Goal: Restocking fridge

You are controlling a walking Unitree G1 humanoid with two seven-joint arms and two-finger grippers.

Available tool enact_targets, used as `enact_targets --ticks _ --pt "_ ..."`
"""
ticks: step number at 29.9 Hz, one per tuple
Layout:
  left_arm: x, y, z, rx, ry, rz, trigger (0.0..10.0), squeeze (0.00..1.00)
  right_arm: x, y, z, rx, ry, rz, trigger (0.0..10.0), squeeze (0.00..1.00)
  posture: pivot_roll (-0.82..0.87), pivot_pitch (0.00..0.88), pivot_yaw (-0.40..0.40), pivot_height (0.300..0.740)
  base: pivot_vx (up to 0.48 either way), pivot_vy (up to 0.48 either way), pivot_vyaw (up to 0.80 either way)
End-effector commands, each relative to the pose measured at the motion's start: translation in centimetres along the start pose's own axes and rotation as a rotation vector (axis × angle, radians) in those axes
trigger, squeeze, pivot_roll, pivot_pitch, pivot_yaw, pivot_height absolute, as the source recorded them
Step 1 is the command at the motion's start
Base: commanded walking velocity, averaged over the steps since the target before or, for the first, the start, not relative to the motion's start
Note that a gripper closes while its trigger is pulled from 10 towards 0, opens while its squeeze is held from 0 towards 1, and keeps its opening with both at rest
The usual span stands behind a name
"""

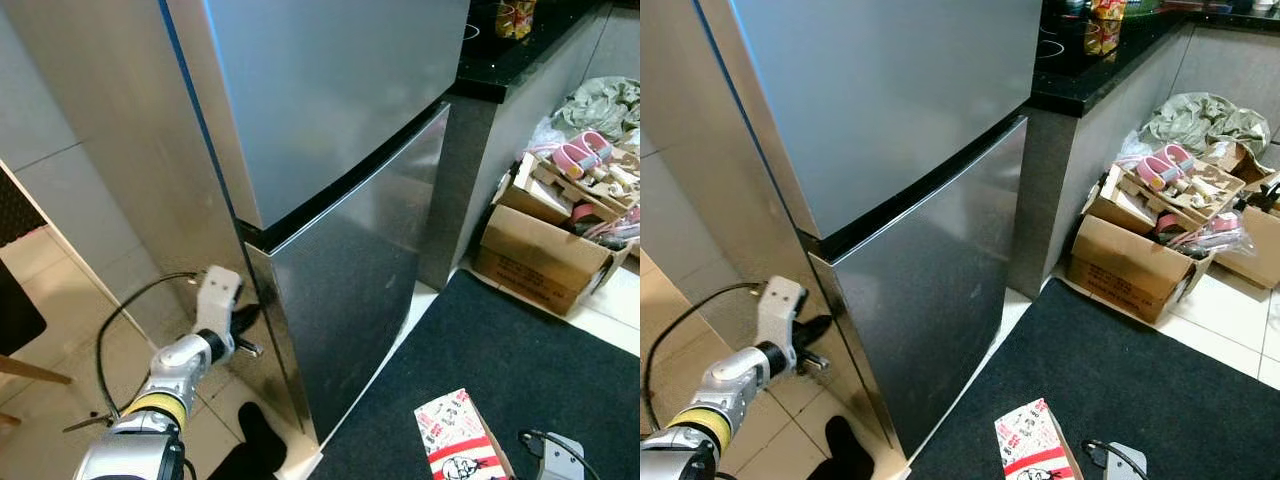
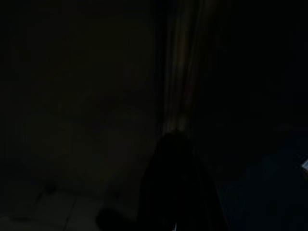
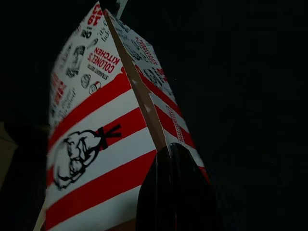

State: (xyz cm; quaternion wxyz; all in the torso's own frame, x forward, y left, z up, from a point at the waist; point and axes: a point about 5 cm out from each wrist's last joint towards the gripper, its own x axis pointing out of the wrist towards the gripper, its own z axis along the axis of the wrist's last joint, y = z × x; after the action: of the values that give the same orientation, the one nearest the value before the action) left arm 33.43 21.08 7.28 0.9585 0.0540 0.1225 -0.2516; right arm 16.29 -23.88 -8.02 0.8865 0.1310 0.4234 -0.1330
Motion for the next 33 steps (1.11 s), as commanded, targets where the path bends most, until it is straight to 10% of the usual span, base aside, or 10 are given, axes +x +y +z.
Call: enact_targets --ticks 1,12,13,27,32,33 --pt "0.3 -0.7 0.4 0.039 -0.020 -0.067 10.0 0.00 0.0 0.1 0.0 -0.009 -0.011 0.006 10.0 0.00 -0.07 0.089 0.047 0.740 0.000 0.000 0.00" --pt "2.1 -2.6 1.4 0.055 -0.041 -0.131 10.0 0.00 0.1 0.3 0.2 -0.027 -0.011 0.013 10.0 0.00 -0.08 0.095 0.044 0.740 0.000 0.000 0.00" --pt "2.3 -2.8 1.6 0.017 -0.057 -0.145 10.0 1.00 0.0 0.3 0.2 -0.027 -0.011 0.011 10.0 0.00 -0.08 0.096 0.046 0.740 0.000 0.000 0.00" --pt "3.8 -7.4 1.9 -0.083 -0.076 -0.484 10.0 1.00 -0.2 -0.3 -0.5 -0.032 0.005 0.005 10.0 0.00 -0.09 0.092 0.051 0.740 0.000 0.000 0.00" --pt "3.6 -14.7 3.1 -0.313 -0.032 -1.112 10.0 1.00 -0.3 -0.3 -0.9 -0.040 0.023 0.011 10.0 0.00 -0.09 0.080 0.050 0.740 0.000 0.000 0.00" --pt "3.0 -15.6 3.7 -0.350 -0.033 -1.205 10.0 0.00 -0.3 -0.3 -0.9 -0.041 0.024 0.013 10.0 0.00 -0.09 0.079 0.053 0.740 0.000 0.000 0.00"
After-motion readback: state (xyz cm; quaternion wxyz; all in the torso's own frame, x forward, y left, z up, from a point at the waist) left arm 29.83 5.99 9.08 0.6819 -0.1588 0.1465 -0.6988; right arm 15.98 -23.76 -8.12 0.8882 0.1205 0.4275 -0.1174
